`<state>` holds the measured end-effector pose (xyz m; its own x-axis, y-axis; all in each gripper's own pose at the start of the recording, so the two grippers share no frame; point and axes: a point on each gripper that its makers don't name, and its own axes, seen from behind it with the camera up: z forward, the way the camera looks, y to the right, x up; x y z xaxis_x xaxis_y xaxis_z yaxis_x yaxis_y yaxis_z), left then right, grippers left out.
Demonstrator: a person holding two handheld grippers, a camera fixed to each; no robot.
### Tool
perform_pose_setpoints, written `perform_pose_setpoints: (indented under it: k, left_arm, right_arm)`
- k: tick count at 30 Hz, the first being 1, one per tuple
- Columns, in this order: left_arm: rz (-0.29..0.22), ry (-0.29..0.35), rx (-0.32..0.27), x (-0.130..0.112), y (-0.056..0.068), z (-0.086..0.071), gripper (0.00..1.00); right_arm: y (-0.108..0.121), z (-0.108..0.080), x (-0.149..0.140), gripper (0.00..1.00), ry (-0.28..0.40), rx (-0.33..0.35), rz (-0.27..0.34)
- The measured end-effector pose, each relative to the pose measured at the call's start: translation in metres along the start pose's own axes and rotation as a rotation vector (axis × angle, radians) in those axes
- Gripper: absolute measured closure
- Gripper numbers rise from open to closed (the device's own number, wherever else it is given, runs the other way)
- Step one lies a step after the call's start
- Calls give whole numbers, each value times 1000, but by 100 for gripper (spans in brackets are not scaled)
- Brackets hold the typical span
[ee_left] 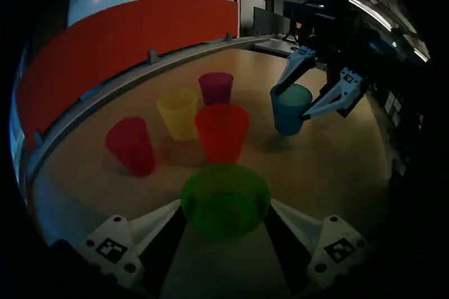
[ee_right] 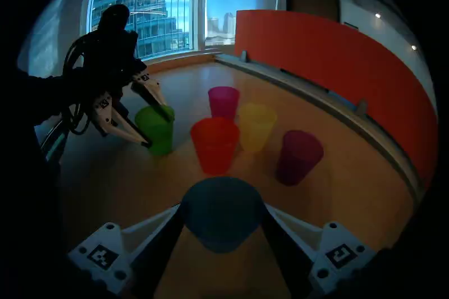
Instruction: Pour water
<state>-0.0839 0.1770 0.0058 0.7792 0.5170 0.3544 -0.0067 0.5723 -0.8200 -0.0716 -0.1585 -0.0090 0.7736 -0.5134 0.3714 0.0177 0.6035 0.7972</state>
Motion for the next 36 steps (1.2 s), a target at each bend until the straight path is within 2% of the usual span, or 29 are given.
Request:
perform_pose_setpoints:
  k: [22, 27, 29, 31, 36]
  left_arm:
    - [5, -5, -6, -8, -2, 4, 14]
    - [10, -7, -3, -9, -2, 4, 14]
    - [11, -11, -3, -10, -2, 5, 11]
    - [15, -14, 0, -11, -2, 5, 4]
    - [17, -18, 0, -12, -1, 4, 3]
  right_arm:
    - [0, 4, -20, 6, -26, -19, 7]
    - [-2, 5, -28, 0, -45, -24, -7]
    - [-2, 6, -28, 0, -45, -26, -8]
    - [-2, 6, -28, 0, -43, -26, -5]
    - [0, 4, -27, 0, -39, -28, 5]
